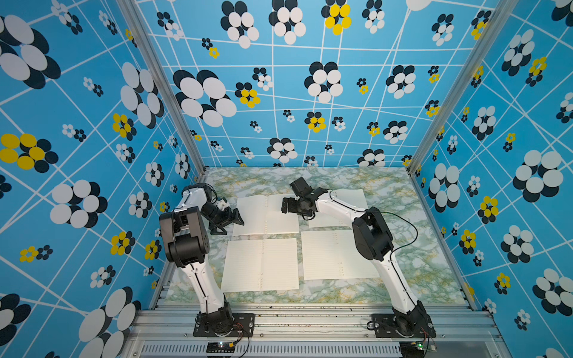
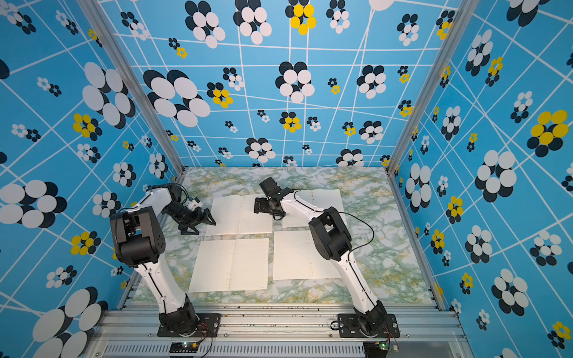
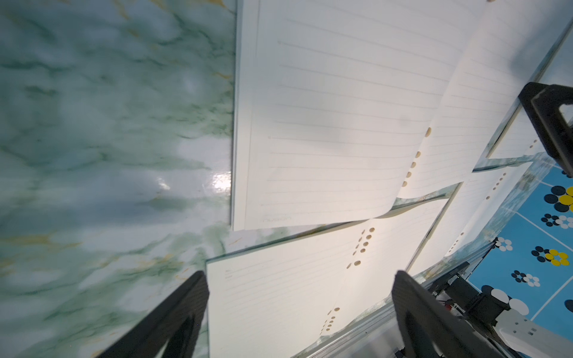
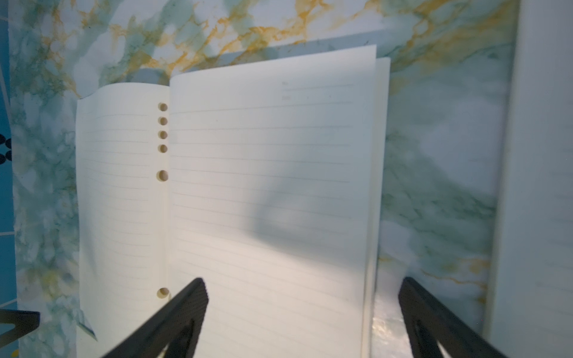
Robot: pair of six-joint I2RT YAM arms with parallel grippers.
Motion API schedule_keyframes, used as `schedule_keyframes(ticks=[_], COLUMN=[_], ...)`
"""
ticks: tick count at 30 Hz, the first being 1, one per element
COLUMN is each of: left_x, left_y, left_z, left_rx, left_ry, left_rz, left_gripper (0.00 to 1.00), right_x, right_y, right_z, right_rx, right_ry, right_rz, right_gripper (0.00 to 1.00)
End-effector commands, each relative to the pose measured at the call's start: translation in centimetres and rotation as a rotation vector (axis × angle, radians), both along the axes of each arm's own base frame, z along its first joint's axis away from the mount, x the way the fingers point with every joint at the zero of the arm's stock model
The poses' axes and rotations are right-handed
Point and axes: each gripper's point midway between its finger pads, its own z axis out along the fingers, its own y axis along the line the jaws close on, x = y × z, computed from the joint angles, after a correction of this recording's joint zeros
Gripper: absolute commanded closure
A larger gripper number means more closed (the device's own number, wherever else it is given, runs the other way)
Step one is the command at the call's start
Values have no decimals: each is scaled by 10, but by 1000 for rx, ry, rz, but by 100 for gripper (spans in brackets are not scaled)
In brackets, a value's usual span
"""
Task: Close the notebook
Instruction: Close the notebook at the center of the board.
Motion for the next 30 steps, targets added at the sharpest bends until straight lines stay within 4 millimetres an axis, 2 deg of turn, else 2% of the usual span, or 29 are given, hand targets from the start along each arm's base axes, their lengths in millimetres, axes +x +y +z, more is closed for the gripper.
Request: schedule_keyframes(ticks=[1,7,16,30], left_x=[5,20,30,30], left_y=[4,9,7,-21], left_z=[-6,-17,-38,-48], left_rx=[40,81,91,107], left_ry=[18,7,39,62], left_rz=[-15,-21,-31,-92], left_gripper=[5,5,6,7], right_x=[-9,-11,-15,-30], right_y=[4,3,7,16], right_z=[-15,-19,-25,-33], right_rx=[-14,-23,-20,-27], right_ry=[45,54,71,88], right_rz=[-3,-11,-6,5], right_gripper=[1,1,1,1])
